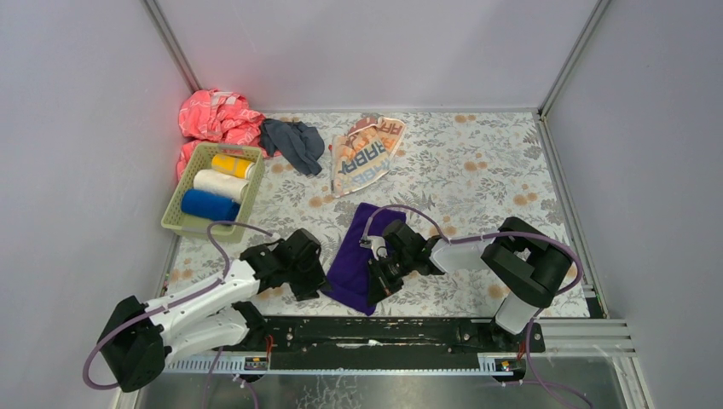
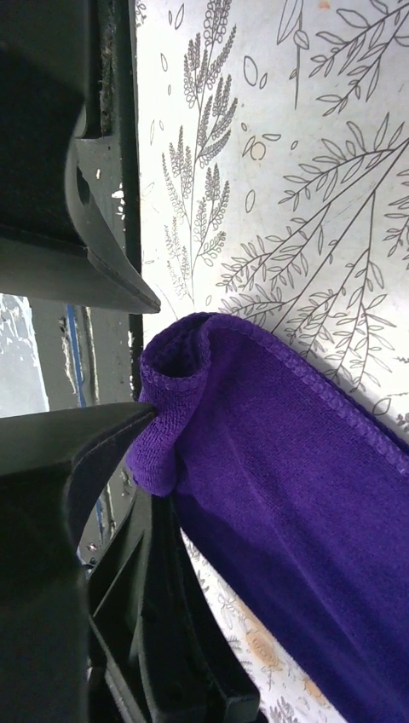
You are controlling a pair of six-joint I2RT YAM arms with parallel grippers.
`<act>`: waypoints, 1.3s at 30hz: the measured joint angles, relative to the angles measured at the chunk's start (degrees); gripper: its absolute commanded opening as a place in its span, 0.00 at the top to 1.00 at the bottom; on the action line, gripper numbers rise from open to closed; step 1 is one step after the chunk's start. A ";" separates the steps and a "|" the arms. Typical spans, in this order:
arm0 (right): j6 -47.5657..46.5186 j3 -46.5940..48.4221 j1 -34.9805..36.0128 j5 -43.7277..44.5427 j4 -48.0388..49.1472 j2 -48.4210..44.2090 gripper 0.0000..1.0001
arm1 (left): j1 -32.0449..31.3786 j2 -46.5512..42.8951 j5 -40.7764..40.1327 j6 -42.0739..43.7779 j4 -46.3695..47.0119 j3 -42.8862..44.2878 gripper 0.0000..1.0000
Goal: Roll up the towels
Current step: Roll the towel at the center of the board.
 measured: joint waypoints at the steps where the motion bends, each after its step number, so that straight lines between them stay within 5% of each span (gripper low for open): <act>1: -0.02 0.07 0.00 0.13 -0.20 0.00 0.96 | 0.00 0.59 -0.46 -0.02 0.24 0.00 0.59; 11: -2.43 1.77 0.00 3.21 -5.01 -1.09 0.73 | 0.00 5.92 -4.52 -0.46 4.42 -2.43 0.61; 22: -7.06 5.51 3.41 17.86 -17.84 -14.03 0.51 | 0.00 8.15 -4.20 -0.59 7.04 -2.89 0.62; 31: -11.76 11.76 13.86 24.79 -18.21 -10.97 0.46 | 0.00 8.85 -4.22 -0.15 7.10 -2.49 0.61; 39: -15.26 11.72 15.89 29.33 -17.94 -4.55 0.44 | 0.04 11.19 -4.33 0.22 8.59 -1.79 0.64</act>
